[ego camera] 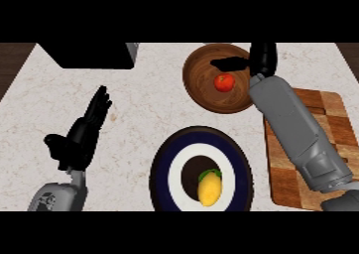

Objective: Pick the tomato from the plate and place it in the bowl

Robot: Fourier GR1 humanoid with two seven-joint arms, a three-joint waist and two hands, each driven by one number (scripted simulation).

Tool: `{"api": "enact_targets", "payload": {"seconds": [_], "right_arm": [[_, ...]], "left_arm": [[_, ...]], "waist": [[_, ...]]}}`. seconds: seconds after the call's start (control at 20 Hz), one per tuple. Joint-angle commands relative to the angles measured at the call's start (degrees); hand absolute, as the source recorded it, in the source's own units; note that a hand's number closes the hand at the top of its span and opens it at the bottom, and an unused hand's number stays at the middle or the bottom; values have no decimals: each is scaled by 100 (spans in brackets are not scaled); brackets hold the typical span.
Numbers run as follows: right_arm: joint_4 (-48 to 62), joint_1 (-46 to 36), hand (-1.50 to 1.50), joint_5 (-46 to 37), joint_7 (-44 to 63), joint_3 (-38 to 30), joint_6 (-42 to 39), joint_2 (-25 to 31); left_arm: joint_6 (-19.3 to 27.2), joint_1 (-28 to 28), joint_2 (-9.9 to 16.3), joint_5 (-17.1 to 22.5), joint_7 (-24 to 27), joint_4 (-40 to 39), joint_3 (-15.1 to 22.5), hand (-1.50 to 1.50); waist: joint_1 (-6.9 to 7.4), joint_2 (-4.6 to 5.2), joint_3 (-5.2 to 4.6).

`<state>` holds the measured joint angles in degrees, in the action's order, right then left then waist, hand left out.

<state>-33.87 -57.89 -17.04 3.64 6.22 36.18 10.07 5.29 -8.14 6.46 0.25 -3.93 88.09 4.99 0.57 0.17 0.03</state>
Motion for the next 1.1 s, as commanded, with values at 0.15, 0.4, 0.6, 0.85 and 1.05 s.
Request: {"api": "enact_targets", "payload": {"seconds": [0.15, 0.4, 0.6, 0.85, 1.05], "right_arm": [[-1459, 660, -150, 426, 444, -306, -337, 177], [-2705, 1495, -150, 866, 544, -502, -692, 324], [-3478, 2311, -150, 1113, 355, -446, -1081, 218], [-4390, 3150, -150, 1211, 253, -442, -1517, 391], [-4768, 3721, -150, 1221, 192, -531, -1788, 475]], "left_arm": [[-6, 38, 18, -23, 55, 6, -127, 0], [249, 68, -261, -245, -172, 165, 123, 0], [109, -179, -183, -160, -117, -59, -58, 0], [-125, 369, -37, -79, 59, 292, -131, 0], [123, -38, -299, -294, -347, 213, 4, 0]], "waist": [[-122, -49, -4], [-151, -60, -3], [-118, -39, -3], [-66, -29, -3], [-77, -25, -3]]}}
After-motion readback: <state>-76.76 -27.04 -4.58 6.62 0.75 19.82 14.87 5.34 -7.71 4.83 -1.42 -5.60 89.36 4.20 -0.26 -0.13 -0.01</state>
